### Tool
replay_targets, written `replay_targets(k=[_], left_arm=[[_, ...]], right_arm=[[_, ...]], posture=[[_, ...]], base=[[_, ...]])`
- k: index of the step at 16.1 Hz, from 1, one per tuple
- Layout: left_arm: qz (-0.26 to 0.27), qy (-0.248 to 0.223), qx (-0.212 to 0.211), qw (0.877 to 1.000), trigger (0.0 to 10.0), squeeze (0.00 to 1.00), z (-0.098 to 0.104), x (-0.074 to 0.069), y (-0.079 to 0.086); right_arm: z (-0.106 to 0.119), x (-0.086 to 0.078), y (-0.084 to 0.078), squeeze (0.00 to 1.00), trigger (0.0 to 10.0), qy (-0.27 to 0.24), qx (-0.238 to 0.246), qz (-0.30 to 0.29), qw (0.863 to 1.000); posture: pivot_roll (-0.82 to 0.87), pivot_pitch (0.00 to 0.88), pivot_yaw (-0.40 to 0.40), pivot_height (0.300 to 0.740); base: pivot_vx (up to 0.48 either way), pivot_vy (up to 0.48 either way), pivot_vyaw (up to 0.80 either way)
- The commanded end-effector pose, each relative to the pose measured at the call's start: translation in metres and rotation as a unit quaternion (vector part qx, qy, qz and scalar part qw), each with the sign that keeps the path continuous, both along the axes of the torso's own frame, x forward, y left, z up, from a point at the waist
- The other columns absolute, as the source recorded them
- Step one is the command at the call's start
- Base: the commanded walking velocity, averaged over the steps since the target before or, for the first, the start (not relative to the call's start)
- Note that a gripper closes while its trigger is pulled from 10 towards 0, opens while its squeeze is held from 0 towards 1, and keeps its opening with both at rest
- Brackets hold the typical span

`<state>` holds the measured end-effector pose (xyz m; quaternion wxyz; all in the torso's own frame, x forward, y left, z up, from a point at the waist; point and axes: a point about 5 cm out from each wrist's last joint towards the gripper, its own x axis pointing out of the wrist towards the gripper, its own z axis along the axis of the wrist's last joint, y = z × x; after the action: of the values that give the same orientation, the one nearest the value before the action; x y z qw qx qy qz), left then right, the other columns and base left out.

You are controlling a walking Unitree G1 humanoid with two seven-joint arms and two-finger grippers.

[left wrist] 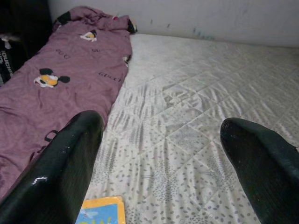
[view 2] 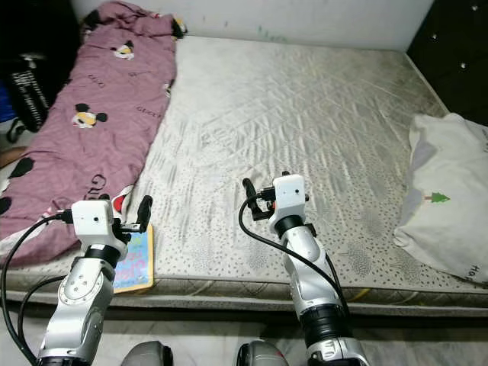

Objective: Clean up the room

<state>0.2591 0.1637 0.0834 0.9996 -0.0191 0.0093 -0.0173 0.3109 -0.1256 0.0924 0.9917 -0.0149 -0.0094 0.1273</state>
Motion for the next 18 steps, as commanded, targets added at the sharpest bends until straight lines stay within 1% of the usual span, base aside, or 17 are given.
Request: replay_targets(k=[1,18], left_arm=[[-0.001,0.007,0.004,1.000,10.0,0.00,-0.0020,-0.0011,-0.0018],[-0.004,0.010,0.003,1.000,10.0,0.00,-0.0031,-0.0010,-0.0043]], right_arm=[[-0.0006,-0.0003,-0.0044,0.00,10.0,-0.001,-0.007,-0.008,1.000],[-0.0010,-0.0007,-0.0030,0.00,10.0,-0.004,-0.014,-0.003,1.000]], posture=[[0.06,0.118,-0.050,0.740],[0.05,0.119,-0.051,0.740]], base=[[0.000,-0.251,0.00],[0.000,-0.354,0.00]])
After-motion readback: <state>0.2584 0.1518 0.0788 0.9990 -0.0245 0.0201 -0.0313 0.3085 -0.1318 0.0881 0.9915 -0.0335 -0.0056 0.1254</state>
